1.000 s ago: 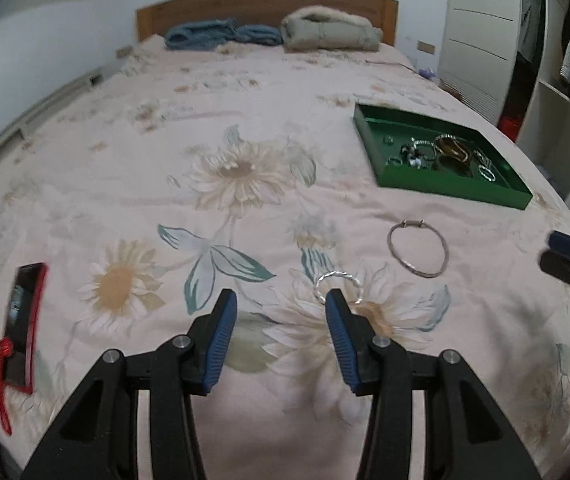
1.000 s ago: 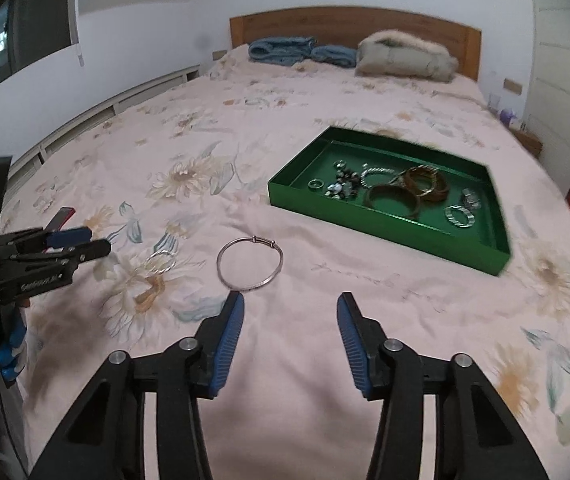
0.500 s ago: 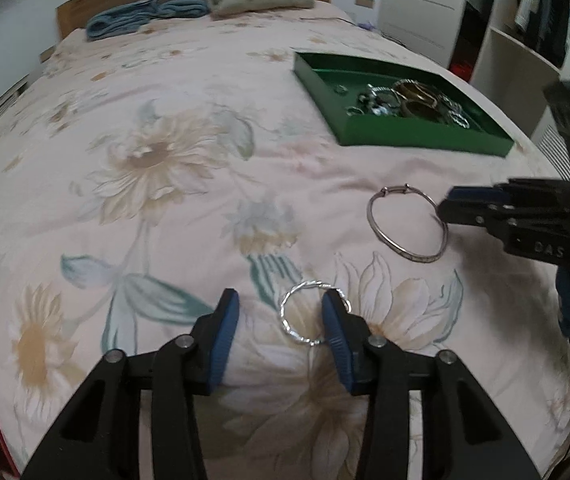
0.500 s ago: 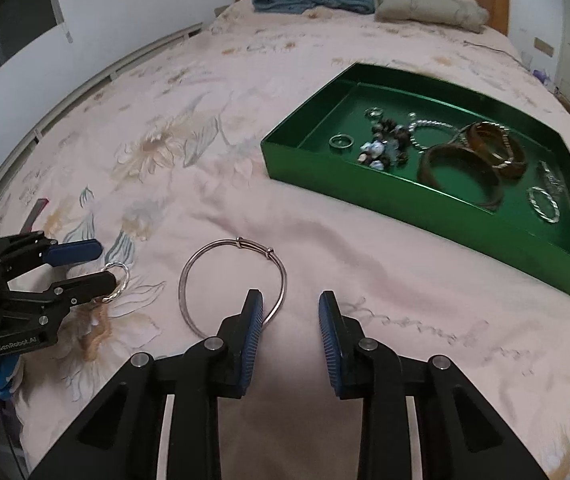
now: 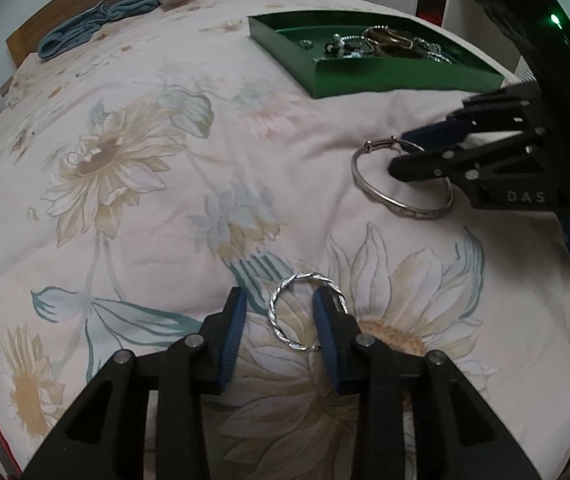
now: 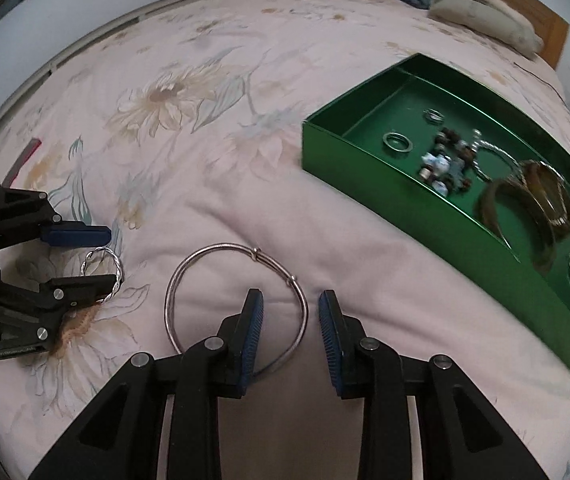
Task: Organize jewelry
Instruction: 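Grasp the twisted silver ring with the left tool while the right tool grasps the plain silver bangle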
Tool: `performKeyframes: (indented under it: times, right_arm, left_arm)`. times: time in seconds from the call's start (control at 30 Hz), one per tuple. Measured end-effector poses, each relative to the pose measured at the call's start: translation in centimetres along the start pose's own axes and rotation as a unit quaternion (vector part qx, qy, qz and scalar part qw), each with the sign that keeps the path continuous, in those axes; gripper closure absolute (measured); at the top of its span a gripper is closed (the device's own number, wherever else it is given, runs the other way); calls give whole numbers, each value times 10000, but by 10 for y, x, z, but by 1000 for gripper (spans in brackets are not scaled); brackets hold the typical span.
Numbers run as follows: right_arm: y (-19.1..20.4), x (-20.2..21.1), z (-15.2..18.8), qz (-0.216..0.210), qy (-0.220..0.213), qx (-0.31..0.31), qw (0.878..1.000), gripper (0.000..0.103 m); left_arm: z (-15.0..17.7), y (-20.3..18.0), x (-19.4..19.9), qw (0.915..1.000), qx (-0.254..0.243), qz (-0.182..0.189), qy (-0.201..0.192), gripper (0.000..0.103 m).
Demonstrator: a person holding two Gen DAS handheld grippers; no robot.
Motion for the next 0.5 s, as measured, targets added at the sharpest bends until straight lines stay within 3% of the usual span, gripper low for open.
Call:
performKeyframes:
  times: [0.23,0.4,0.5]
  right_arm:
    - [0,-12,-9,-83,32,230,9997,72]
    - [5,-12,-12,52,-43,307,9995,75]
    - [4,-9,-10,83,-154,222,9996,84]
  left_arm:
    - [1,-1,-3,9999,50,-62,-148,77]
    - [2,-9,0,9990,-111,-307,-301,84]
    - [2,-13,1,9982,-145,-463,-351,89]
Point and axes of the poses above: each gripper's, at about its wrist camera, not at the fingertips, and x roughly against the way its jaws point, y to its left, z to its underside, the point moved 3 cm from there along -x, roughly the way its jaws point, and after that the axes turned 2 degrees about z, right-handed, at the moved point
